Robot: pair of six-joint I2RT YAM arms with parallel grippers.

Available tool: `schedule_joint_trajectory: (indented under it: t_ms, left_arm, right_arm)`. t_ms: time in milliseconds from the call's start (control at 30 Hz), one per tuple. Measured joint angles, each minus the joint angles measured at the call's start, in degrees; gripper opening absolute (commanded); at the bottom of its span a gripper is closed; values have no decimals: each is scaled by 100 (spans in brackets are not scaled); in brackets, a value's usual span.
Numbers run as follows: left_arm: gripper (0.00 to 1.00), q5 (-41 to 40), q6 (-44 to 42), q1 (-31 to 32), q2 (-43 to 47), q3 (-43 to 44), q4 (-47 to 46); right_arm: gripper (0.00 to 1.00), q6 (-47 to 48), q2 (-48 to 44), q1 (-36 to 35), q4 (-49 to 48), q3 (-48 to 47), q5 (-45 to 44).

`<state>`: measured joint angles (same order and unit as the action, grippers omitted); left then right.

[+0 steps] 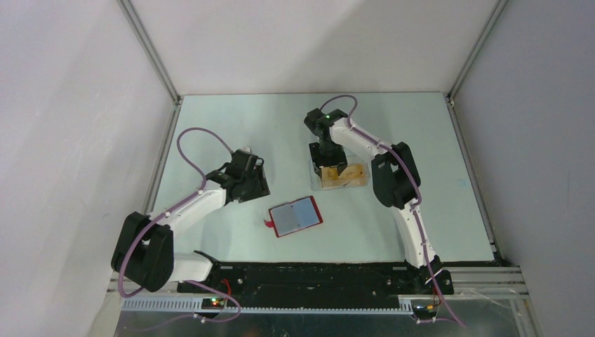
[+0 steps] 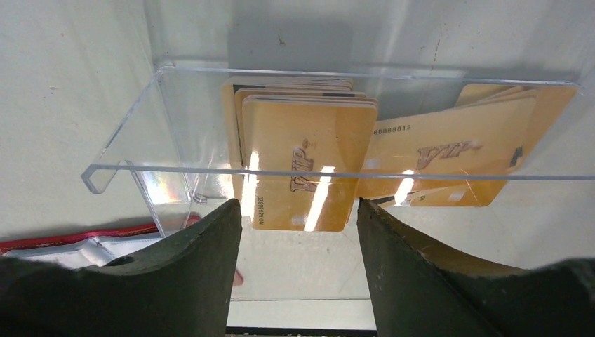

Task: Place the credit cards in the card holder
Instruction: Pick up the credit card from the storage box.

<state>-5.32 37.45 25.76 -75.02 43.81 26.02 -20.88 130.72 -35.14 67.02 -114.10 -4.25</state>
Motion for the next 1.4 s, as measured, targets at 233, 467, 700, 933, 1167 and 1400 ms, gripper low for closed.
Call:
schedule_joint_trajectory:
  t_ms: [233, 467, 700, 933, 1167, 1400]
  left_arm:
    - [62, -2, 0, 0, 0, 0, 0]
    - [62, -2, 0, 9, 0, 0, 0]
    - [62, -2, 0, 11, 0, 0, 0]
    - [62, -2, 0, 11, 0, 0, 0]
    - [62, -2, 0, 11, 0, 0, 0]
    - [62, -2, 0, 11, 0, 0, 0]
  right_arm:
    - [62, 0, 0, -2, -33, 0, 9]
    - [66, 0, 17, -7, -22, 0, -133]
    - [66, 0, 131, -13, -24, 0, -120]
    - [60, -2, 155, -31, -37, 0, -92]
    - [52, -4, 162, -35, -35, 0, -96]
    - [52, -2, 160, -35, -28, 0, -98]
